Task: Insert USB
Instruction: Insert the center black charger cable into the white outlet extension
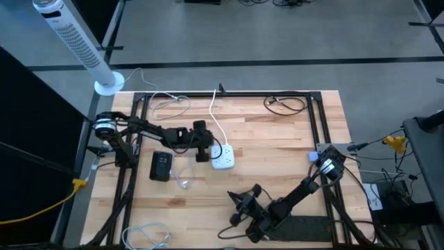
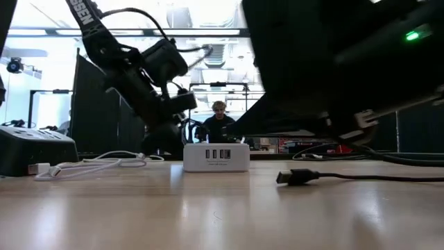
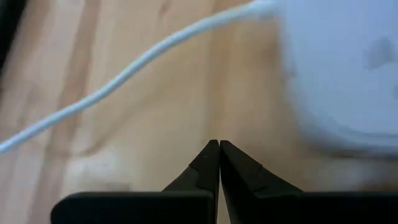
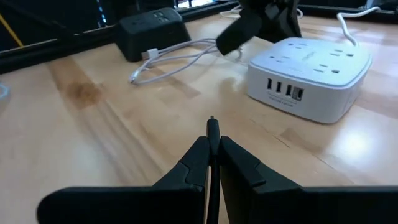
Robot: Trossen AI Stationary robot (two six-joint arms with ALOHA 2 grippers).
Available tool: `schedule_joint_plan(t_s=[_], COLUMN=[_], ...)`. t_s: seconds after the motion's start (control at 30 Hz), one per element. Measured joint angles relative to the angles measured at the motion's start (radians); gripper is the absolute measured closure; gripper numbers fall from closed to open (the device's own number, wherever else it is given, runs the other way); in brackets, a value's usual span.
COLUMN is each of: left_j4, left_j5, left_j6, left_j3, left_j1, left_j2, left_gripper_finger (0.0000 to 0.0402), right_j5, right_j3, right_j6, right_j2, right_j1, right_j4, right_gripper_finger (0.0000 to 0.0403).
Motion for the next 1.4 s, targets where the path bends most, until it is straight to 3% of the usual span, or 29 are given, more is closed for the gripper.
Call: schedule_joint_plan(t_s=[0.17, 0.37, 0.63, 0.87, 1.0, 1.4], left_j4=[0.069, 0.134, 0.34, 0.434, 0.449, 0.456], left_j5=[0.112, 0.091, 0.102, 0.121, 0.121, 0.118], left_j6=[0.005, -0.015, -0.02, -0.02, -0.02, -0.009], left_j3=[-0.015, -0.024, -0.102, -0.162, -0.171, -0.172], left_j1=[-0.027, -0.093, -0.129, -0.131, -0.132, -0.131], left_j2=[0.028, 0.08, 0.105, 0.105, 0.105, 0.105], left_gripper_finger=[0.0401, 0.0401, 0.0401, 0.0401, 0.0401, 0.0401], right_j5=[0.011, 0.02, -0.01, -0.042, -0.078, -0.055], right_j3=[0.0, -0.001, -0.001, 0.002, -0.001, -0.039], right_j6=[-0.007, 0.092, 0.411, 0.589, 0.609, 0.658], right_j2=[0.0, -0.001, -0.033, -0.086, -0.081, -0.077], right_j1=[-0.029, -0.043, -0.044, -0.045, -0.064, -0.079], right_j4=[-0.022, -0.135, -0.494, -0.748, -0.753, -0.749], right_gripper_finger=[0.0391, 0.0391, 0.0391, 0.0391, 0.0391, 0.0391])
